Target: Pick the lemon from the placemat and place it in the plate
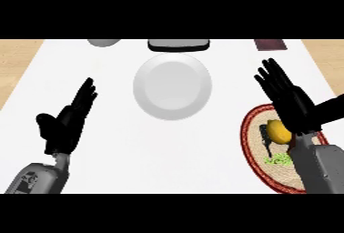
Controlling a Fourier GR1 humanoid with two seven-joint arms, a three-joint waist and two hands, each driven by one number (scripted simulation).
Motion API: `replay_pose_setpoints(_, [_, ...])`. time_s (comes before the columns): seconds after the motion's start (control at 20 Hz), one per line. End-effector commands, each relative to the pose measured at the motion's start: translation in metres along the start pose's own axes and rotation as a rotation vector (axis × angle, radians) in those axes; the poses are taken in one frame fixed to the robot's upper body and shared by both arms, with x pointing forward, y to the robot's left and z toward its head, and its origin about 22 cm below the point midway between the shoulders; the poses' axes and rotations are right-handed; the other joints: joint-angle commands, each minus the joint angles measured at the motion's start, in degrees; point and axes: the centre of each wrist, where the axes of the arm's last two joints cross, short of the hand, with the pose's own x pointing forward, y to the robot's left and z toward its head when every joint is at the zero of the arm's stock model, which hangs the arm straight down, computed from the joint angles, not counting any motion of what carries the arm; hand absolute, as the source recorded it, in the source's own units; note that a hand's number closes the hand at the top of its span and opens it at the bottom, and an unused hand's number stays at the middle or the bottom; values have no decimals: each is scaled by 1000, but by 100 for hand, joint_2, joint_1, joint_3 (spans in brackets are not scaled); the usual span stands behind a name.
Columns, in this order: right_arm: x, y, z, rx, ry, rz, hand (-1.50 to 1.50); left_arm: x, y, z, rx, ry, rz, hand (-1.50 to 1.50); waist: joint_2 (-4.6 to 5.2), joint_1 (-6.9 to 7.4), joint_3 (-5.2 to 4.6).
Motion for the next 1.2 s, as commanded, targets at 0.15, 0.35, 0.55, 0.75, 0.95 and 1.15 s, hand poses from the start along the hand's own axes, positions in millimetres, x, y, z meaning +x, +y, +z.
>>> replay_pose_setpoints(0.15, [27, -57, 13, -204, -197, -292, -150, -17, 55, 26, 95, -40, -241, 0, 172, 181, -16])
replay_pose_setpoints(0.35, [38, -109, 58, -600, -241, 105, -150, -39, 70, 43, 143, 16, -303, 0, 162, 58, -41])
replay_pose_setpoints(0.55, [-4, -80, 77, -789, -419, -15, -150, -51, 76, 53, 148, 22, -307, 0, 165, 28, -28])
replay_pose_setpoints(0.75, [-6, -66, 119, -817, -486, -58, -150, -57, 88, 58, 149, 8, -321, 0, 178, 33, -30])
replay_pose_setpoints(0.95, [-2, -52, 150, -646, -369, 27, -150, -56, 85, 58, 156, -5, -306, 0, 186, 54, -31])
replay_pose_setpoints(1.15, [17, -81, 155, -525, -163, 260, -150, -55, 75, 63, 149, 0, -309, 0, 195, 94, -31])
